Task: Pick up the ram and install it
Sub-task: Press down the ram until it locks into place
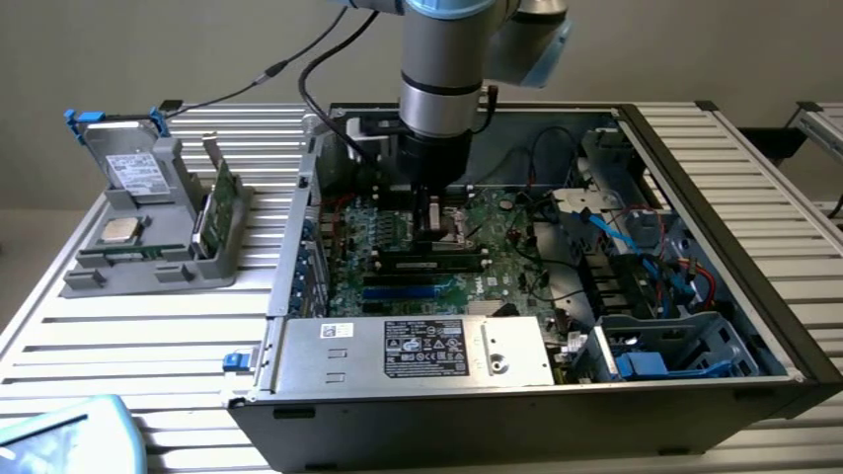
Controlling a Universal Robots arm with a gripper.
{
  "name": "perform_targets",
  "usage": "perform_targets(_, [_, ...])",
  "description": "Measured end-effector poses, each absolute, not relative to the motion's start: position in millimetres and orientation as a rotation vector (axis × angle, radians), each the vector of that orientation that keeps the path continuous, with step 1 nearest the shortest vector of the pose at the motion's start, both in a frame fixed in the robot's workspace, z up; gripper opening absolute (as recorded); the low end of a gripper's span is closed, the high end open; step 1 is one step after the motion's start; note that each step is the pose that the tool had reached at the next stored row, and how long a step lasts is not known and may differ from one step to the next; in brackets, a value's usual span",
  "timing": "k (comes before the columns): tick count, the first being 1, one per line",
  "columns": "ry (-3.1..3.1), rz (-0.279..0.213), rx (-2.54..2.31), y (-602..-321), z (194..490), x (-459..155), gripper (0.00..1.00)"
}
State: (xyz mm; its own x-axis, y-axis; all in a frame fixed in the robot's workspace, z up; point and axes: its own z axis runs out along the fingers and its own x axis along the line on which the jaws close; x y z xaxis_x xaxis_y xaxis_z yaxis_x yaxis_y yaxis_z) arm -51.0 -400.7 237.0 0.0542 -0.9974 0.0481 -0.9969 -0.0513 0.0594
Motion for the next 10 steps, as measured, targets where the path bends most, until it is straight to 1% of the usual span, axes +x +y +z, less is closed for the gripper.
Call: perform_targets(10, [-2.101,-0.048,2.217,-410.0,243.4,-38.4,0.11])
